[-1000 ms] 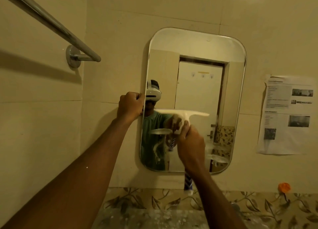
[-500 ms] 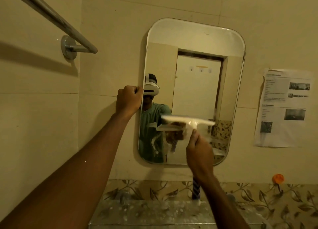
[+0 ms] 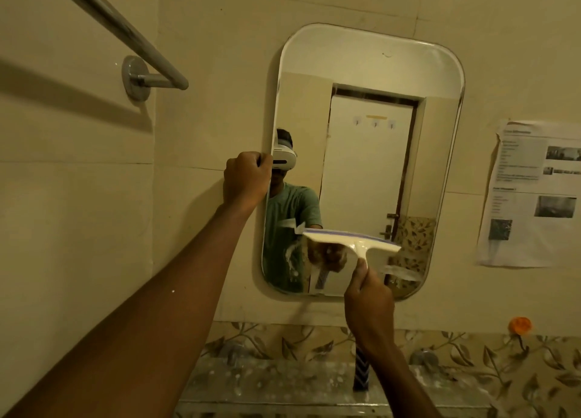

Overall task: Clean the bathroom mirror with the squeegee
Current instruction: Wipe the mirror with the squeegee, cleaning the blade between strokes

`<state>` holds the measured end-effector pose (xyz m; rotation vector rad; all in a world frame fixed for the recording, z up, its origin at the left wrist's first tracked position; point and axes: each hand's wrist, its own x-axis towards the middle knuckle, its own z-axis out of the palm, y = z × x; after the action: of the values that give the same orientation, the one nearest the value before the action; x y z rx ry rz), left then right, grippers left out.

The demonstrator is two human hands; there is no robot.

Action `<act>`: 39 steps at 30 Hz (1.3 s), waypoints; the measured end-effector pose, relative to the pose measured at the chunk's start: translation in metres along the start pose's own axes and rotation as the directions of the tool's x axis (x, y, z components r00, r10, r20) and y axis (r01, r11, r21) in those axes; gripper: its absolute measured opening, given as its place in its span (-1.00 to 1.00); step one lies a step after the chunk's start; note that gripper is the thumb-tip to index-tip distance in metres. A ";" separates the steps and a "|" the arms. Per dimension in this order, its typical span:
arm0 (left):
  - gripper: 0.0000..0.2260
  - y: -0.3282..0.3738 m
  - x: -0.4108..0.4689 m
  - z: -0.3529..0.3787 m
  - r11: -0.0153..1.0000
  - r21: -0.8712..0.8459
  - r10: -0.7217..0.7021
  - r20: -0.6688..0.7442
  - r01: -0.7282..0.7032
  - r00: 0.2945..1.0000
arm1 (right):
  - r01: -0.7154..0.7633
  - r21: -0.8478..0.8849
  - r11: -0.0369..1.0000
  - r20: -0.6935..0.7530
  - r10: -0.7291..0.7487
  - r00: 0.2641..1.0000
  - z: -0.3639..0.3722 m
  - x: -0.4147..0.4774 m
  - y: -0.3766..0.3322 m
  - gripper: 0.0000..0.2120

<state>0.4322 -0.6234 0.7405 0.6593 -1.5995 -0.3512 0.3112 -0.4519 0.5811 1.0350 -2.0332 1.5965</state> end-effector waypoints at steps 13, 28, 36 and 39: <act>-0.65 -0.001 0.000 -0.001 0.999 -0.021 -0.040 0.029 0.041 0.999 | 0.119 0.120 0.986 -0.027 -0.117 0.993 0.003 0.030 -0.035 -0.61; -0.62 -0.020 -0.016 -0.005 0.991 -0.043 -0.117 0.166 0.126 0.979 | 0.037 0.099 0.994 0.020 -0.040 0.999 0.045 -0.005 -0.040 -0.60; -0.64 -0.024 -0.030 -0.004 0.982 -0.077 -0.157 0.173 0.172 0.972 | -0.171 -0.072 0.983 0.123 0.179 0.976 0.062 -0.094 0.023 -0.55; -0.64 -0.030 -0.043 -0.003 0.980 -0.083 -0.162 0.181 0.180 0.970 | -0.176 -0.115 0.978 0.149 0.192 0.970 0.059 -0.102 0.033 -0.53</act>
<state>0.4424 -0.6206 0.6891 0.7078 -1.6819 -0.6263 0.3648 -0.4708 0.4723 0.9898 -2.3535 1.5216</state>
